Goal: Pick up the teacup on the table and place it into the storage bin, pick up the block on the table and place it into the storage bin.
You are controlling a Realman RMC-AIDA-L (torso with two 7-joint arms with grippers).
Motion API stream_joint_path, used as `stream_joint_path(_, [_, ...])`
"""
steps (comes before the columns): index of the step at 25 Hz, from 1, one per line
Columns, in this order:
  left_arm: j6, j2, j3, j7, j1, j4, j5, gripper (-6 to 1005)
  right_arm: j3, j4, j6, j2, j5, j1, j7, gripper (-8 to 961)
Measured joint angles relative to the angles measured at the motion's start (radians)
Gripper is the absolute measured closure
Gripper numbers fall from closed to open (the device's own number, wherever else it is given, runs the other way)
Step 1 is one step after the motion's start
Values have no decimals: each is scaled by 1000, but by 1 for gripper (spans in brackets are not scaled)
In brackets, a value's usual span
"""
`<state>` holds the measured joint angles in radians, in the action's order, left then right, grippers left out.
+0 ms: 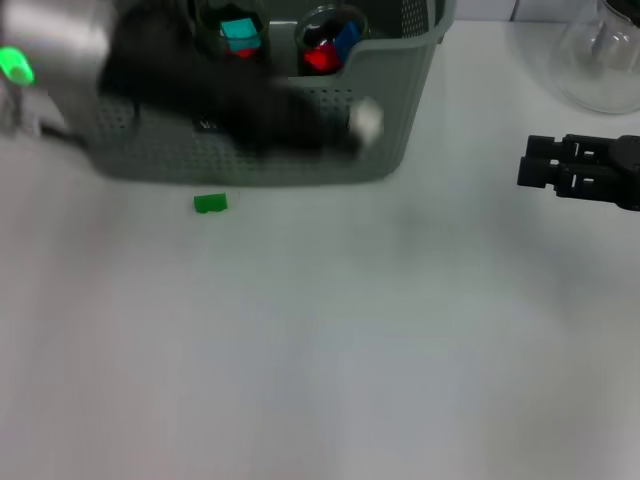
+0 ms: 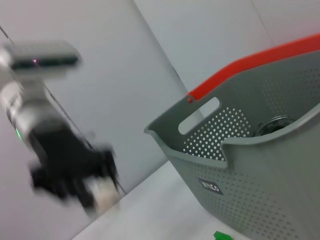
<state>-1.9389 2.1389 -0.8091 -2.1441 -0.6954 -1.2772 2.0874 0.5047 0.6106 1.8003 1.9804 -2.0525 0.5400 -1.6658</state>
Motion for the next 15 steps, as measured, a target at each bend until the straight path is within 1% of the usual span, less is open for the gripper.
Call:
stream_joint_path(1, [4, -10, 31, 3, -16, 6, -28, 803, 0, 0, 0, 0, 0, 0, 0, 252])
stream_joint_path(3, [64, -30, 62, 3, -45, 8, -49, 803, -1, 0, 0, 0, 0, 0, 0, 252])
stream_joint_path(5, [200, -48, 42, -12, -66, 6, -2, 803, -3, 0, 1, 0, 0, -1, 0, 252])
stream_joint_path(7, [372, -60, -6, -47, -86, 17, 99, 804, -8, 1, 1, 0, 0, -2, -2, 252])
stream_joint_path(9, [507, -68, -54, -81, -110, 47, 200, 804, -13, 1, 1, 0, 0, -1, -3, 252])
stream_joint_path(11, [594, -73, -86, -108, -143, 96, 290, 804, -13, 1, 1, 0, 0, 0, -5, 252])
stream_joint_path(15, [758, -72, -95, -159, -215, 220, 458, 804, -13, 1, -3, 0, 0, 5, -8, 252])
